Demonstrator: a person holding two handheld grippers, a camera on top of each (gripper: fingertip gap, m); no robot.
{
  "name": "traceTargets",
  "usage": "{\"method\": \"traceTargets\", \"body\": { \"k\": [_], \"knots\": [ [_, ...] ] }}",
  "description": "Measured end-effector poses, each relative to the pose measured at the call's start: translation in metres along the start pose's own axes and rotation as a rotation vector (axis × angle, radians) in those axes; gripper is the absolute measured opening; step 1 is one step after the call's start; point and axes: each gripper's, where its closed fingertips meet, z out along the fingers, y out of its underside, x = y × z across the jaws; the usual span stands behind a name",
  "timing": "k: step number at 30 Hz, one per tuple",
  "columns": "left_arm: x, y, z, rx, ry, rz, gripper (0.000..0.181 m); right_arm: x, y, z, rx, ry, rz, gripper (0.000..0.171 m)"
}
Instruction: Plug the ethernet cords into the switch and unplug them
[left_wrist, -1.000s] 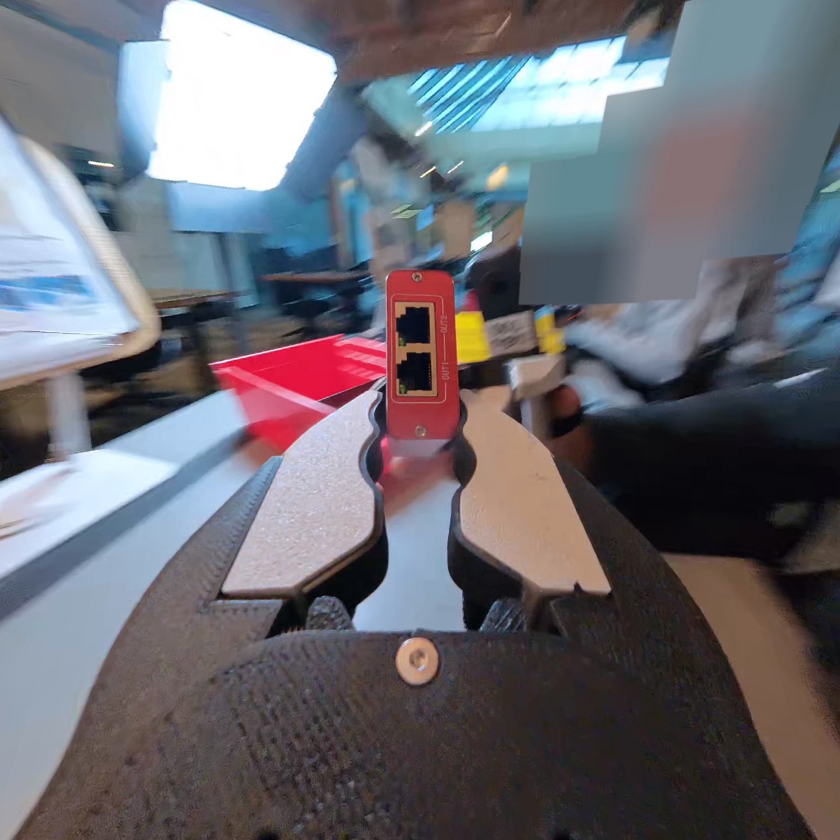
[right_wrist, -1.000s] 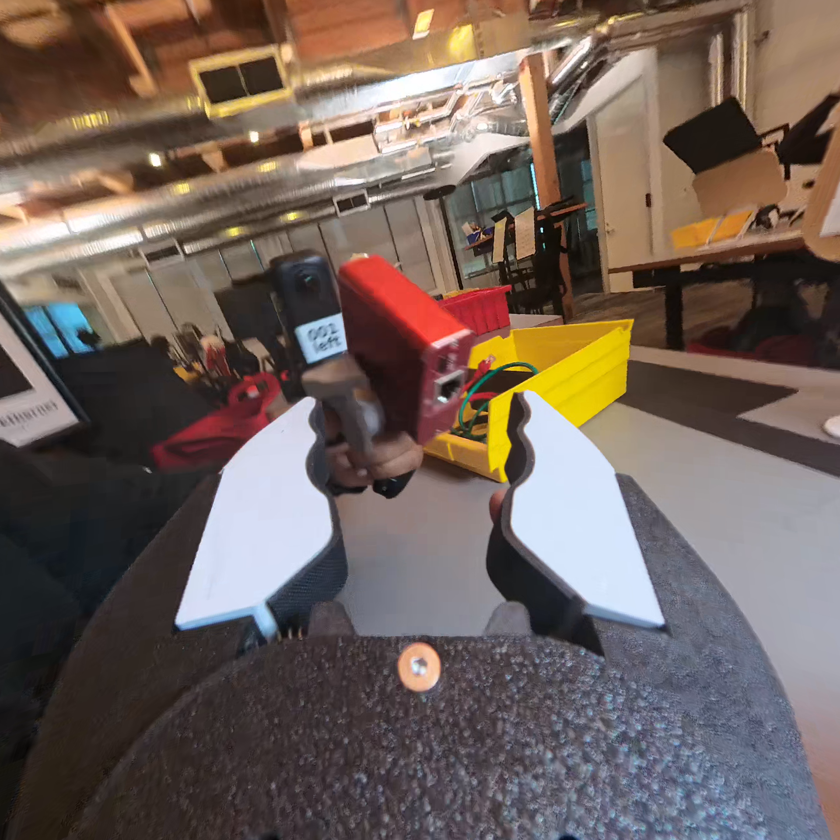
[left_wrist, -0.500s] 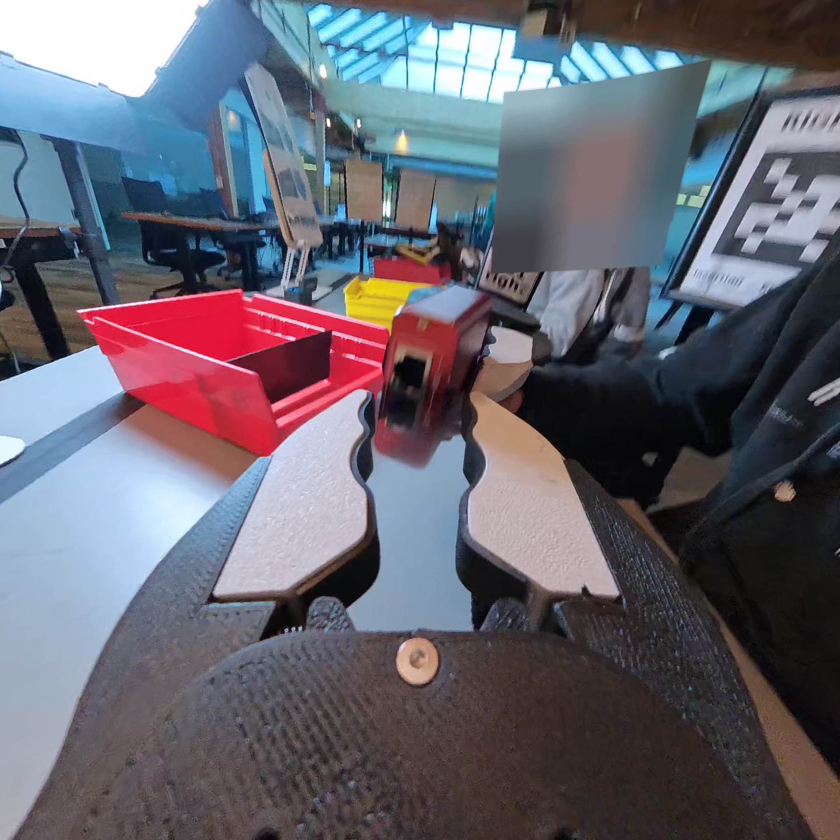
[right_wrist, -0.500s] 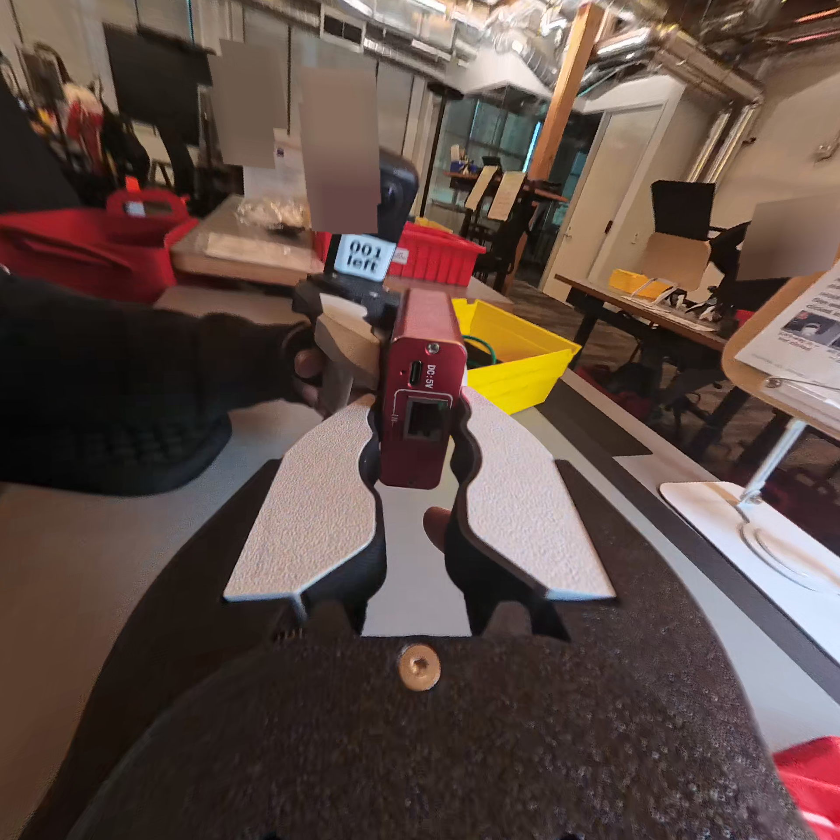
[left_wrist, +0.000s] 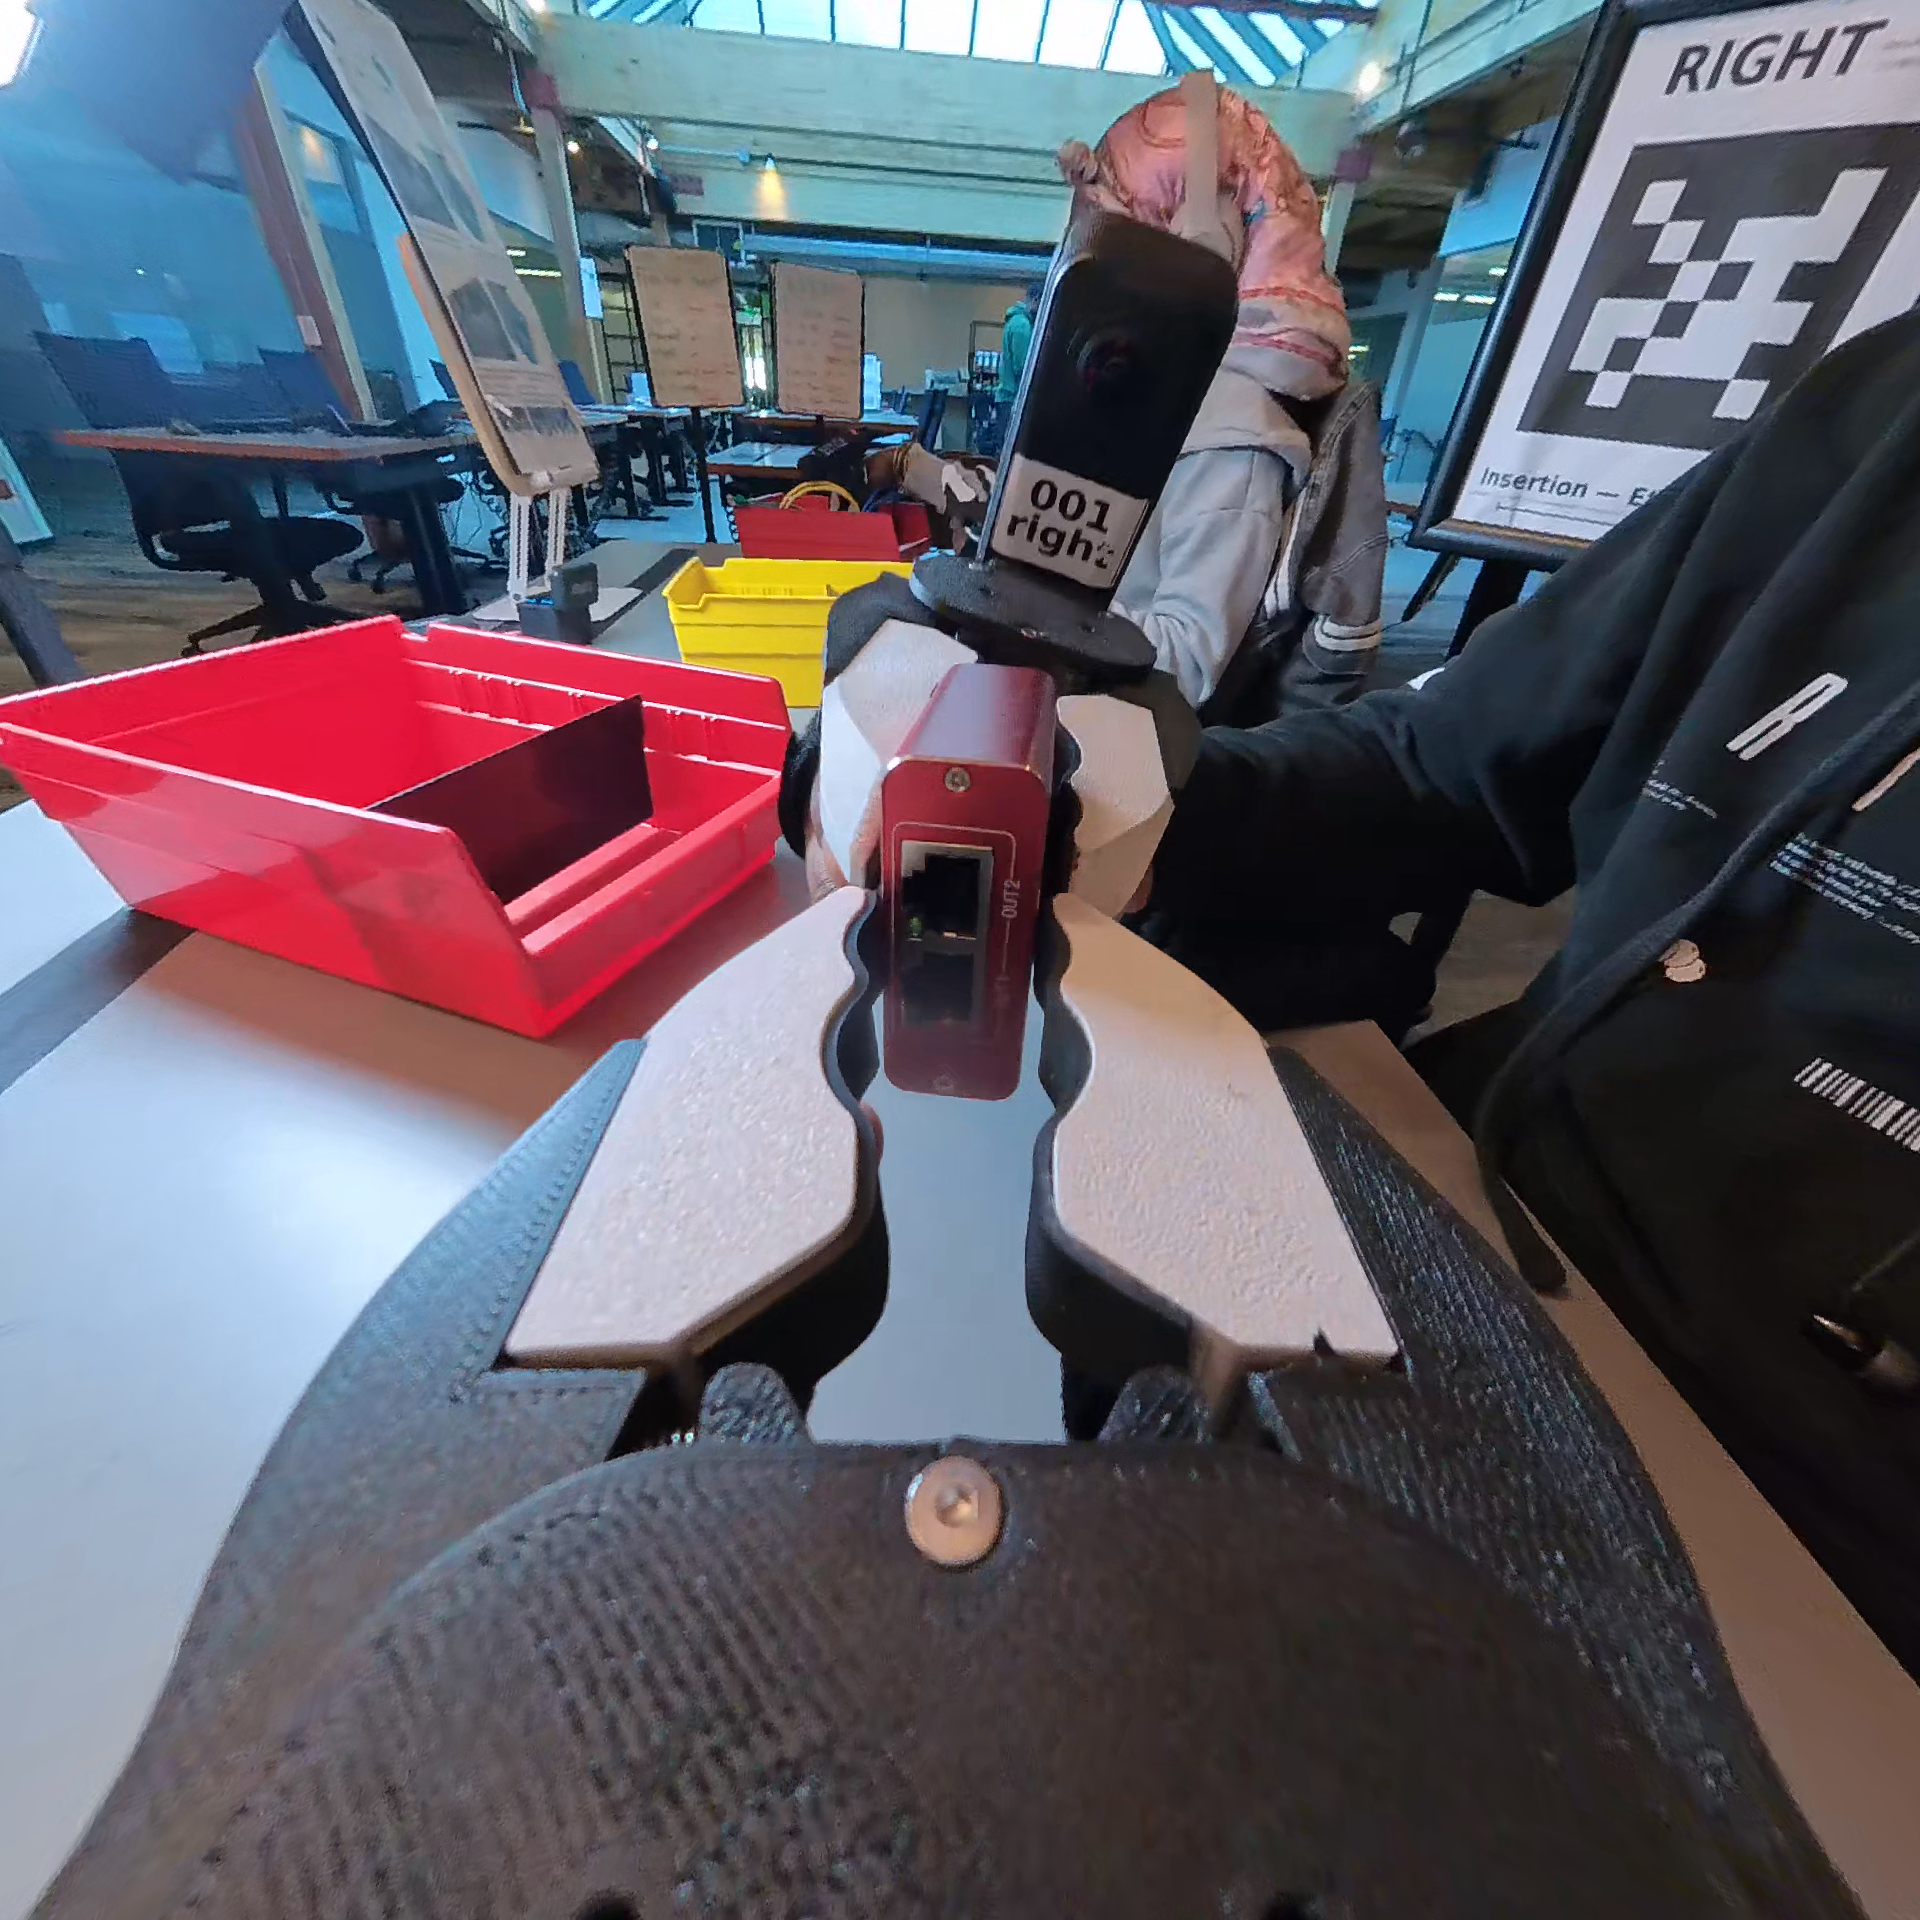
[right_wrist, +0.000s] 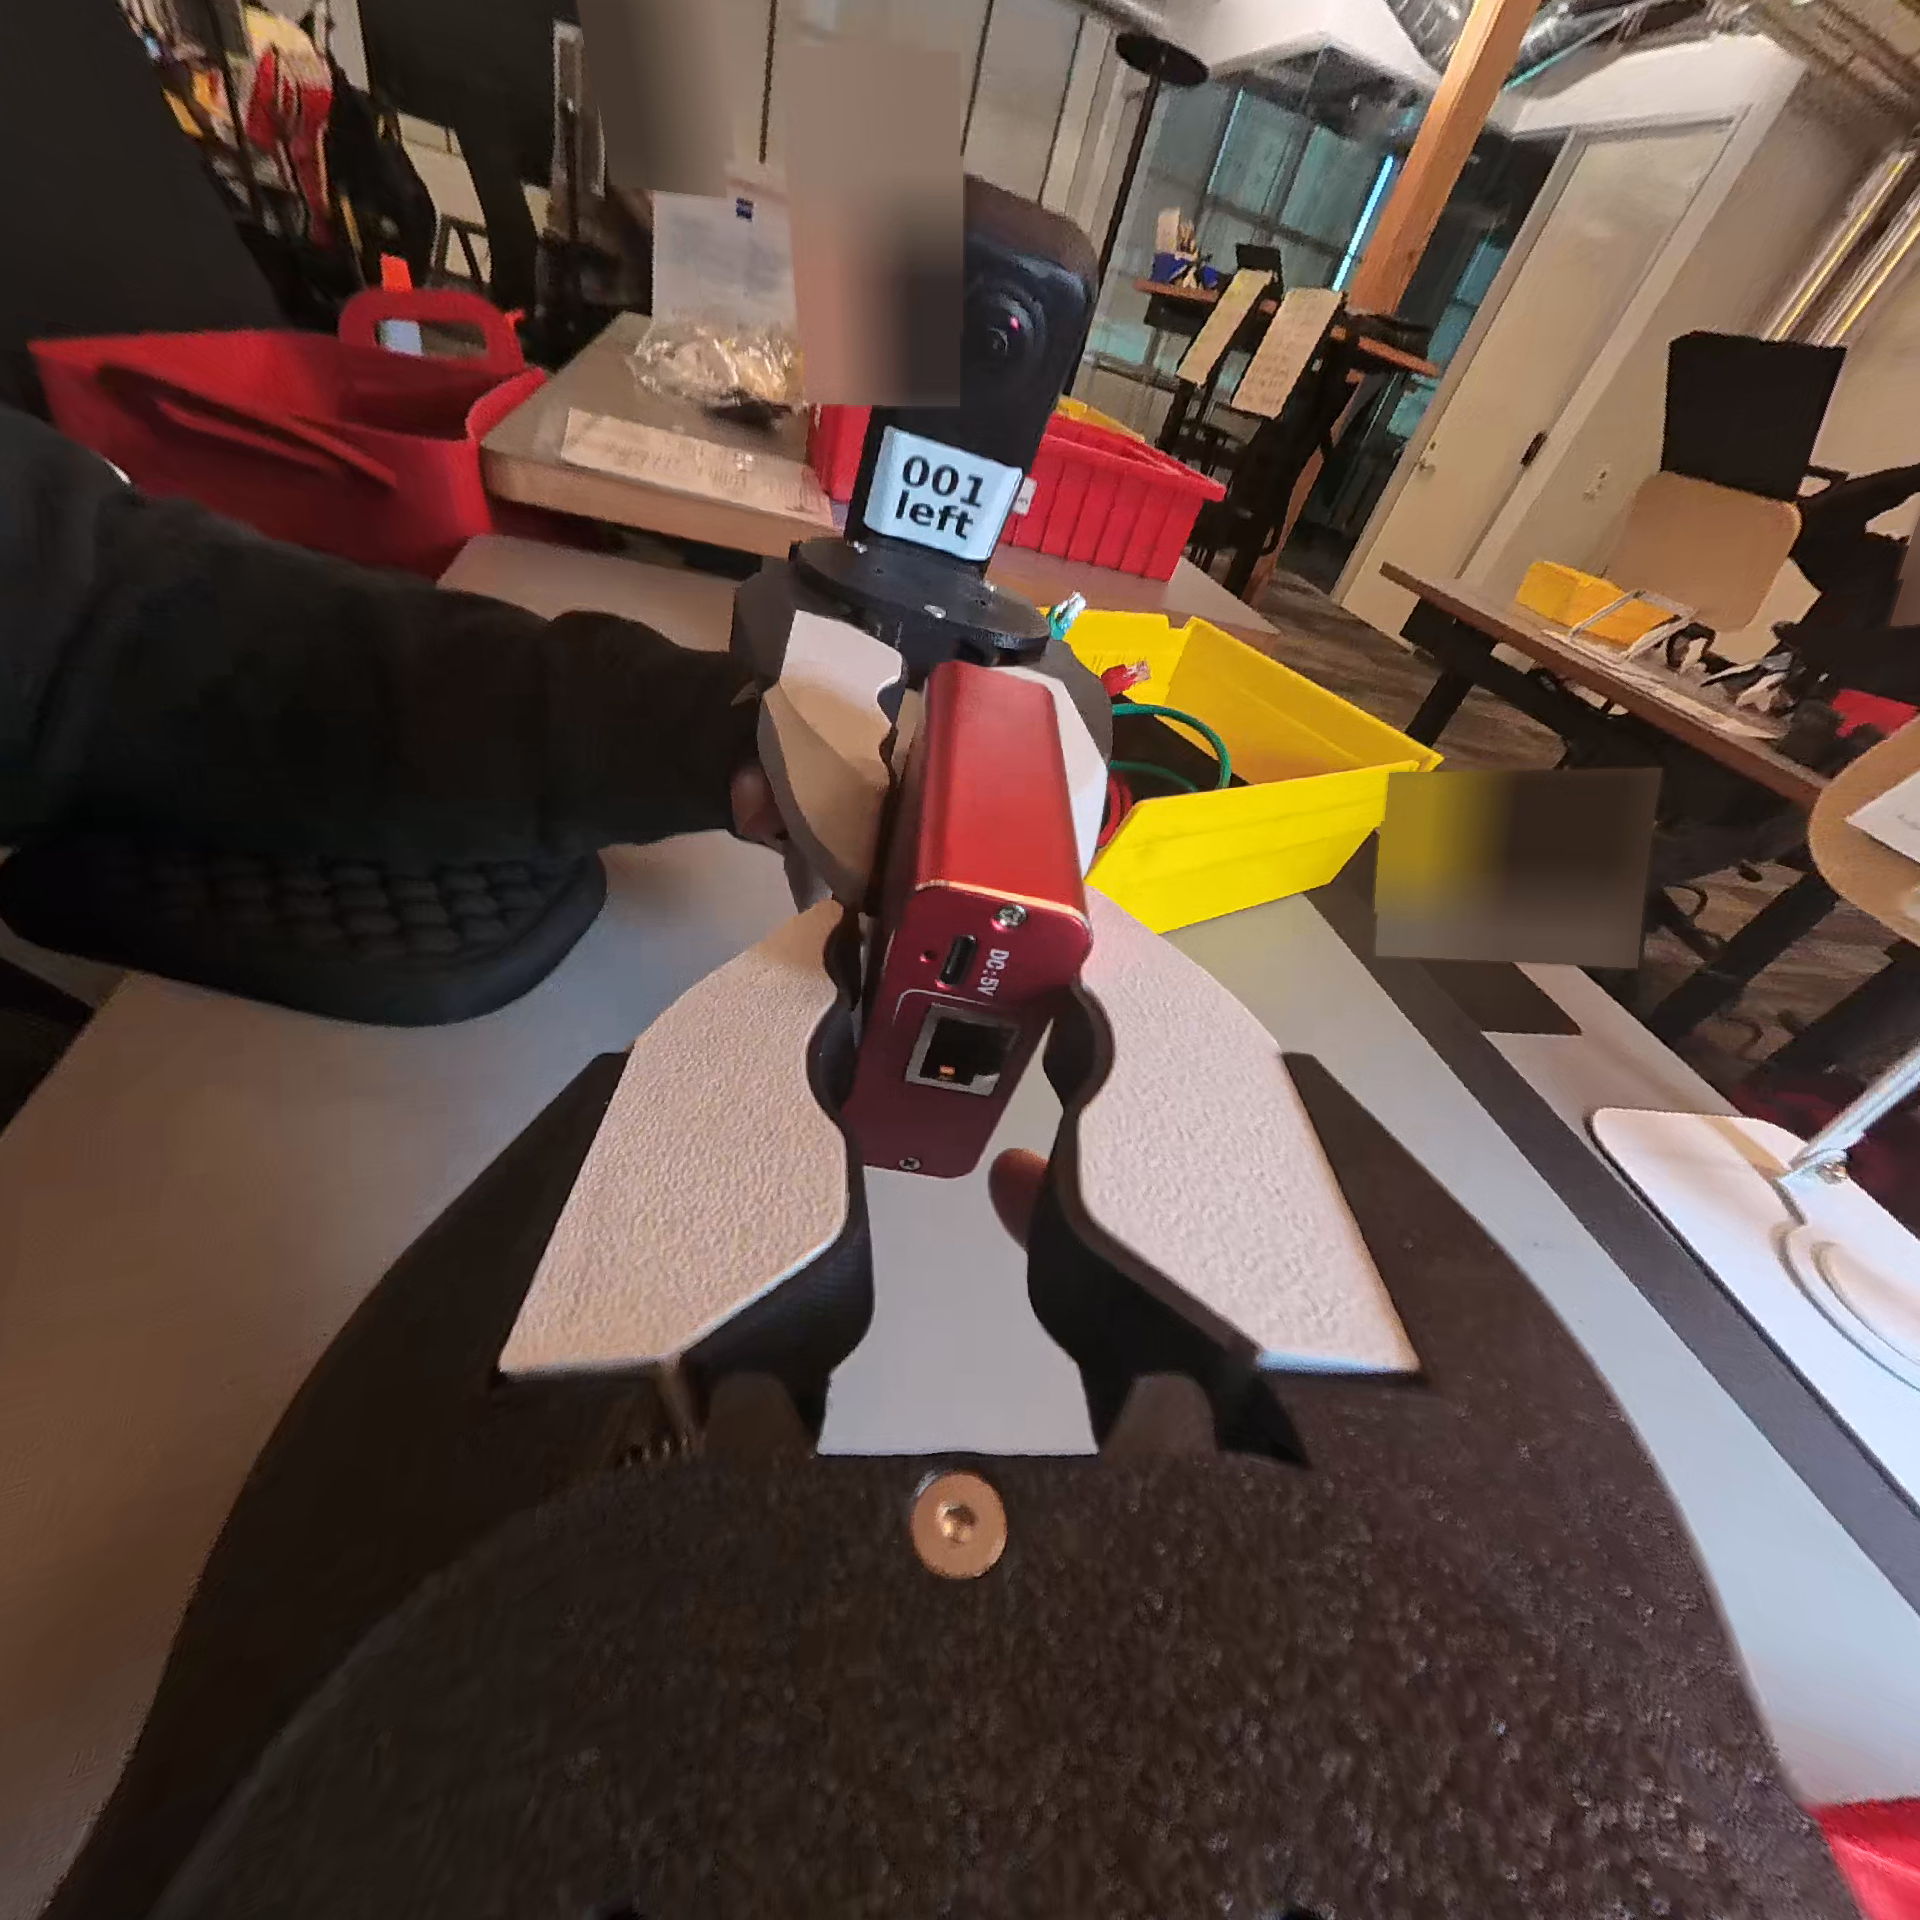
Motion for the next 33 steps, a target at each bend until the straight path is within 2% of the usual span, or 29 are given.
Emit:
{"method": "traceTargets", "body": {
  "k": [5, 7, 10, 13, 15, 18, 22, 27, 30, 33],
  "knots": [
    [-0.015, -0.01, -0.011, -0.024, -0.085, -0.044, 0.032, 0.012, -0.001, -0.004, -0.032, 0.09, -0.076, 0.029],
    [-0.04, -0.021, -0.037, -0.077, -0.243, -0.062, 0.037, 0.022, -0.001, -0.01, -0.038, 0.139, -0.082, 0.029],
    [-0.091, -0.043, -0.109, -0.127, -0.59, -0.083, 0.036, 0.039, 0.001, -0.019, -0.04, 0.213, -0.096, 0.029],
    [-0.134, -0.042, -0.2, -0.281, -0.931, -0.139, 0.036, 0.047, 0.0, -0.024, -0.014, 0.242, -0.081, 0.029],
    [-0.153, -0.03, -0.254, -0.424, -1.095, -0.153, 0.037, 0.05, -0.001, -0.025, 0.001, 0.253, -0.073, 0.029],
    [-0.167, 0.008, -0.309, -0.716, -1.208, -0.194, 0.038, 0.053, -0.001, -0.026, 0.01, 0.274, -0.07, 0.029],
    [-0.174, 0.062, -0.324, -1.006, -1.182, -0.258, 0.042, 0.055, 0.003, -0.022, 0.009, 0.276, -0.05, 0.029],
    [-0.19, 0.09, -0.328, -1.242, -1.211, -0.156, 0.04, 0.053, 0.011, -0.02, -0.012, 0.273, -0.045, 0.029],
    [-0.197, 0.09, -0.332, -1.301, -1.241, -0.088, 0.037, 0.054, 0.012, -0.019, -0.015, 0.272, -0.042, 0.028],
    [-0.195, 0.083, -0.325, -1.278, -1.241, -0.085, 0.048, 0.055, 0.012, -0.021, -0.017, 0.275, -0.042, 0.028]
  ]
}}
